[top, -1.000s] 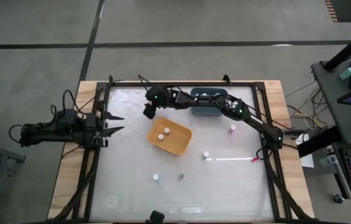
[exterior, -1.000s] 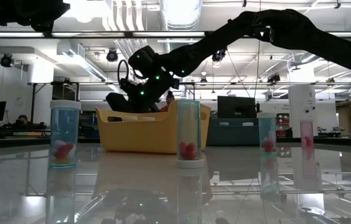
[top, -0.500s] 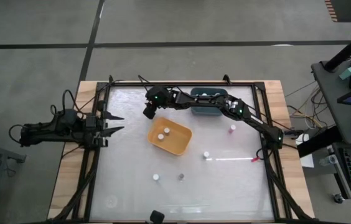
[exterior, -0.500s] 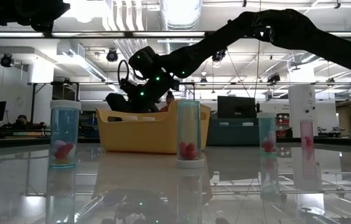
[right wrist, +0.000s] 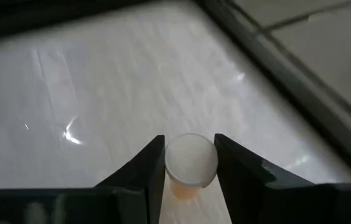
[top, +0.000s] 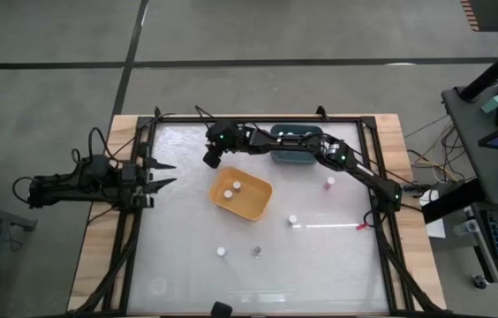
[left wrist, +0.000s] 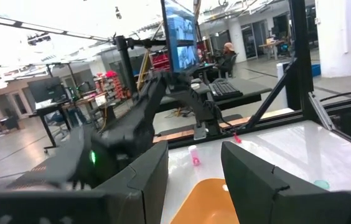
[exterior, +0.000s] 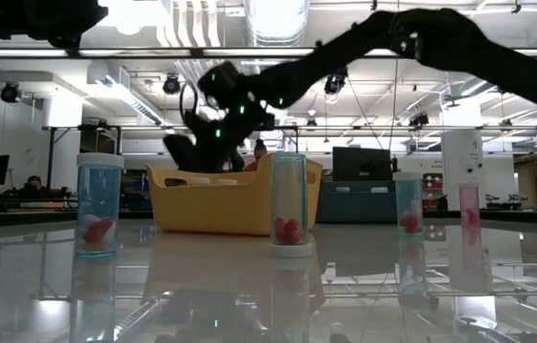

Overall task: Pick and place medicine bottles into bin by pill shape (circle, oval)
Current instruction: Put the yellow pill bottle into the yellow bin

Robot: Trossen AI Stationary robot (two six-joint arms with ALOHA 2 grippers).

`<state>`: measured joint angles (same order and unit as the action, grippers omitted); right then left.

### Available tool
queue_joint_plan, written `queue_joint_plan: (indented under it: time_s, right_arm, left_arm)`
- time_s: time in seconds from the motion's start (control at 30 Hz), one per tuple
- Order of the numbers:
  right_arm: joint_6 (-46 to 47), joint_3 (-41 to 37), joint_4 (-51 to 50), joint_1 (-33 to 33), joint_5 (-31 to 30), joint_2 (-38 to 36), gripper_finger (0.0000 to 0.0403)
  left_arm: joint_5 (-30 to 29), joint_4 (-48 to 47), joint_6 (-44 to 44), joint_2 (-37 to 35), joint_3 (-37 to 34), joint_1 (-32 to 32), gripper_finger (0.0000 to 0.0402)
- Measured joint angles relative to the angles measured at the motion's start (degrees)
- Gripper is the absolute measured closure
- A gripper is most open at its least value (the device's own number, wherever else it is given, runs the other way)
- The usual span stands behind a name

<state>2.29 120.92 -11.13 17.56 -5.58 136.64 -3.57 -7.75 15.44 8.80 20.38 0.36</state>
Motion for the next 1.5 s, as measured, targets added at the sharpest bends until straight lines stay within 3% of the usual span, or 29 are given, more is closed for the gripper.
queue_joint_plan:
  time_s: [0.23,0.53,1.03,1.23,1.5]
  right_arm:
    - [-3.7,-0.1,-4.6,-2.2,0.0,-9.8,0.0284]
    - [-5.0,-4.6,-8.6,-7.5,-0.3,-16.8,0.0286]
    - [-2.2,-10.2,-11.2,-9.7,-0.6,-20.6,0.0284]
    - [-0.7,-14.5,-13.9,-11.0,-0.4,-24.6,0.0286]
    - [3.5,-26.9,-13.3,-13.2,-0.2,-34.7,0.0284]
  left_arm:
    - [-0.1,0.3,0.0,0.0,0.0,0.0,0.0267]
    - [-0.2,1.6,0.0,-0.1,0.0,0.0,0.0267]
    - [-0.3,1.7,-0.1,-0.1,0.0,0.0,0.0267]
    - [-0.3,1.7,-0.1,-0.1,-0.1,0.0,0.0267]
    - [-0.3,1.8,0.0,-0.1,-0.1,0.0,0.0267]
